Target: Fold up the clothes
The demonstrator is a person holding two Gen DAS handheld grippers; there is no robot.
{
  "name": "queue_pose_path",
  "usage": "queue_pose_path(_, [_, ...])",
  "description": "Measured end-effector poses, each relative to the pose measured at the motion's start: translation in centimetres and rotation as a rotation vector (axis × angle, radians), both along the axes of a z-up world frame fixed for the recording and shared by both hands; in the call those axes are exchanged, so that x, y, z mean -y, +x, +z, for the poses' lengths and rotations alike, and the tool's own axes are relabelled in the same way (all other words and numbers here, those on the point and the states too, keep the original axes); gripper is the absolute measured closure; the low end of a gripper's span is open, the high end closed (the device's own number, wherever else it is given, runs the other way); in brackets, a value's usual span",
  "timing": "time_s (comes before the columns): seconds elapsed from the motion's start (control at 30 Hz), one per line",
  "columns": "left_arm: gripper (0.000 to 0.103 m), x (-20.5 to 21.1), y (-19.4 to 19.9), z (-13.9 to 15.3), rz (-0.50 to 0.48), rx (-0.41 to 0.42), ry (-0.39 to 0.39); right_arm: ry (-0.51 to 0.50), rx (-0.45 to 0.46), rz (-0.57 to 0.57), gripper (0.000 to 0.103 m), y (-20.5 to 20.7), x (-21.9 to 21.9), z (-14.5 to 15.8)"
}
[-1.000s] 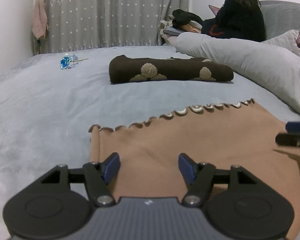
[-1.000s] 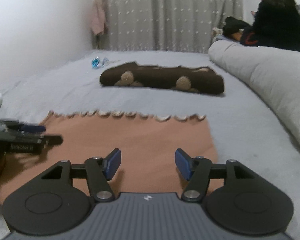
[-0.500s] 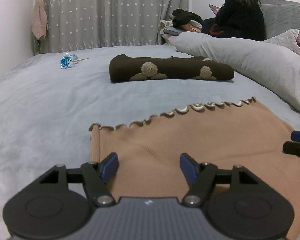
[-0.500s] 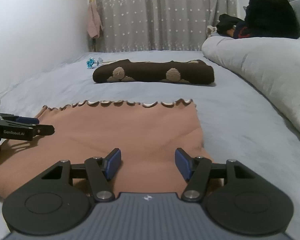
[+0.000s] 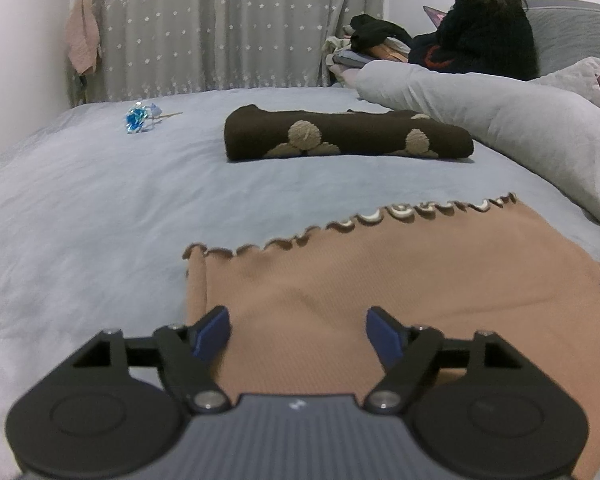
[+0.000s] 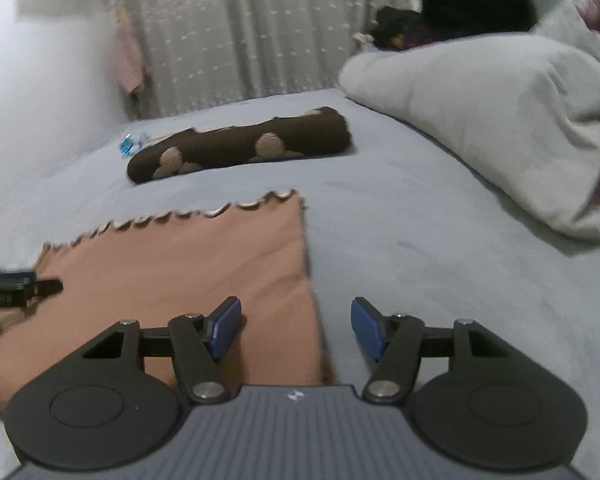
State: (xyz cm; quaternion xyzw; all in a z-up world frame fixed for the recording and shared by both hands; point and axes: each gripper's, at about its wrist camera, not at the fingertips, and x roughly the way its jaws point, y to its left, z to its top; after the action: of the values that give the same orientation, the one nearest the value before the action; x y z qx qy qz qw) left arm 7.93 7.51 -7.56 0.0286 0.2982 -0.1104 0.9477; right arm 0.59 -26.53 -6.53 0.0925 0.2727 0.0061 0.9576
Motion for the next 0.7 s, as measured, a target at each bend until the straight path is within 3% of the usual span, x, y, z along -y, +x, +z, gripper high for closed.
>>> queue_pose_path(0.3, [0.022,-0.2,-0.1,0.4,0.017,-0.033,-0.015,-0.032,-0.037,-0.013,0.039,-2.4,1.3,2.6])
queue_pose_path(0.6, [0.021,-2.8,-1.9,2.4,-0.009,-0.133,-0.073,0.046,-0.118,0.160,0.037,-0.9,-0.7,2.8])
queue_pose_path(0.7, [0.021,-4.7,-1.9,2.4,0.007,-0.178,-0.104,0.058,-0.126,0.160,0.035,0.4,-0.4,2.8])
